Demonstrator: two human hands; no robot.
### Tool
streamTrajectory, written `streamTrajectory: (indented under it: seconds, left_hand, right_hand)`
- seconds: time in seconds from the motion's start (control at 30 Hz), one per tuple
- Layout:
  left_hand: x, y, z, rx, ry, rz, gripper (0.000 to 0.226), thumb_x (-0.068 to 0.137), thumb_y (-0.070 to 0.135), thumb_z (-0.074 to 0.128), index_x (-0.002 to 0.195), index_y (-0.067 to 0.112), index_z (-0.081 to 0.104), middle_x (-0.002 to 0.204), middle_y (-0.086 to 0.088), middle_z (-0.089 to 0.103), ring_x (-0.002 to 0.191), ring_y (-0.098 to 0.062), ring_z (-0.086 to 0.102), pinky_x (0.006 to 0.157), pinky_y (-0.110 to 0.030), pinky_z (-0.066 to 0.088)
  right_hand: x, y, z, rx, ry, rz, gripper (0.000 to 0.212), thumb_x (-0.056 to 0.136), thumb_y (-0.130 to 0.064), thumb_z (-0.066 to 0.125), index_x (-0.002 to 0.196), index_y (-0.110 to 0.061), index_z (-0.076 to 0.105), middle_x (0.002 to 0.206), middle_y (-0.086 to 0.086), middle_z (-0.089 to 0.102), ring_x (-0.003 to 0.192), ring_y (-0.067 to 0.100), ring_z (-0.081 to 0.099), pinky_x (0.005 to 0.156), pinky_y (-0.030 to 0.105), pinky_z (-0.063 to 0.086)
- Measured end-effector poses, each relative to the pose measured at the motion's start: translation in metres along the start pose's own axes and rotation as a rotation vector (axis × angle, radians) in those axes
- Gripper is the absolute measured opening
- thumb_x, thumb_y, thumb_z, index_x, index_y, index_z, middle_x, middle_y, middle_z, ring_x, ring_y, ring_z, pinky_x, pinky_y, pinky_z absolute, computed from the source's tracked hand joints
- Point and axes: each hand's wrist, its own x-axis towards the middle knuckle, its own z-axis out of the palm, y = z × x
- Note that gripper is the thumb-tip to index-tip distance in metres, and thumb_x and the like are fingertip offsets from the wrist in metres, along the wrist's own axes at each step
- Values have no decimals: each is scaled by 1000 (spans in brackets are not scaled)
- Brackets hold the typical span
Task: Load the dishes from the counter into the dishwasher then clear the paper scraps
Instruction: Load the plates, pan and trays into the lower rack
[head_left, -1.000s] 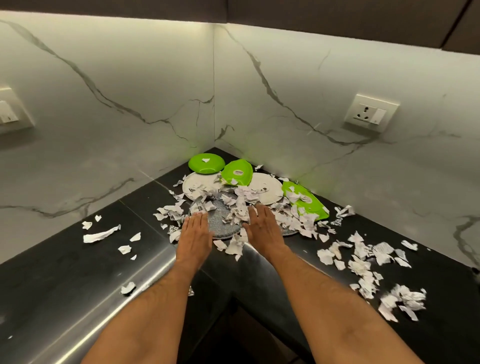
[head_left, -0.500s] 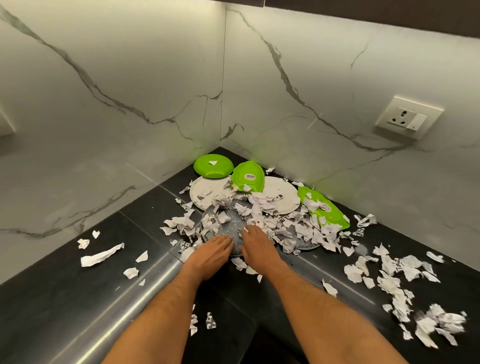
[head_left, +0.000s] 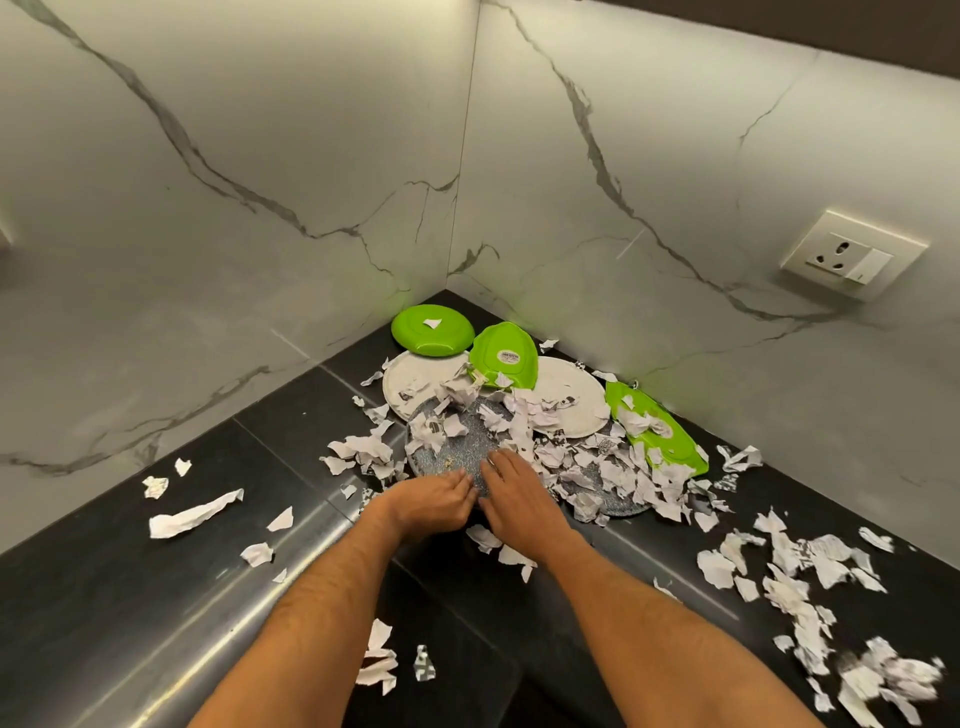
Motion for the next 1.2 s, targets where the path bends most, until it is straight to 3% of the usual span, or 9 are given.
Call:
streamTrajectory:
  seconds: [0.13, 0.23, 0.37, 0.43, 0.57, 0.67, 0.77, 0.93, 1.2]
  left_hand:
    - [-5, -22, -12, 63, 89, -10, 47, 88, 2, 56, 132, -14, 52, 128, -31, 61, 119, -39, 62, 106, -44, 49]
    - [-3, -37, -25, 83, 214, -64, 41, 85, 5, 63, 124, -9, 63, 118, -23, 69, 109, -33, 68, 101, -41, 53]
    - [9, -48, -51, 56, 355, -157, 36, 91, 3, 45, 118, -5, 67, 109, -18, 71, 101, -30, 69, 96, -40, 55]
    - [16, -53, -60, 18, 390, -231, 35, 92, 2, 42, 117, -5, 66, 106, -17, 69, 98, -31, 67, 93, -42, 54]
    - [30, -64, -80, -86, 455, -465, 33, 79, 0, 67, 111, -5, 67, 100, -16, 67, 91, -32, 64, 85, -43, 55]
    - [34, -75, -86, -252, 471, -655, 30, 77, 3, 66, 107, 2, 66, 95, -15, 66, 88, -35, 63, 82, -45, 52]
    - [30, -83, -84, -417, 487, -853, 29, 74, 1, 70, 102, 5, 65, 94, -15, 66, 87, -37, 63, 79, -45, 52]
    - [33, -75, -87, -596, 568, -1032, 29, 81, -1, 69, 110, 2, 65, 104, -18, 67, 95, -37, 63, 84, -44, 51]
    - [43, -44, -83, -682, 483, -1234, 19, 92, 5, 56, 110, 7, 62, 110, -17, 65, 103, -36, 59, 89, -45, 47]
  right_hand:
    - [2, 3, -17, 91, 181, -23, 39, 94, -29, 50, 125, -8, 59, 129, 12, 57, 118, 29, 51, 100, 42, 45]
    - [7, 4, -26, 155, 270, -42, 33, 87, -27, 56, 112, -7, 63, 111, 10, 59, 101, 28, 52, 87, 40, 46]
    - [23, 10, -33, 140, 377, 43, 14, 85, -9, 63, 99, -8, 66, 90, 11, 63, 82, 29, 56, 72, 42, 51]
    - [32, 14, -42, 120, 442, 116, 15, 79, -3, 69, 92, -10, 68, 82, 9, 65, 76, 29, 57, 64, 41, 50]
    - [39, 21, -66, 82, 538, 184, 20, 72, 0, 73, 88, -13, 70, 77, 7, 66, 73, 28, 58, 62, 39, 46]
    - [37, 26, -78, 160, 567, 306, 25, 64, 1, 72, 84, -13, 70, 75, 6, 66, 72, 28, 60, 56, 37, 46]
    - [30, 37, -82, 214, 591, 382, 22, 70, 1, 73, 84, -14, 69, 75, 4, 65, 72, 28, 60, 53, 36, 45]
    - [10, 52, -81, 289, 651, 404, 10, 83, -6, 62, 89, -12, 66, 81, 7, 65, 75, 28, 59, 58, 40, 47]
    - [-12, 53, -79, 378, 544, 424, 20, 72, 4, 77, 85, -7, 66, 74, 11, 67, 67, 34, 64, 53, 37, 51]
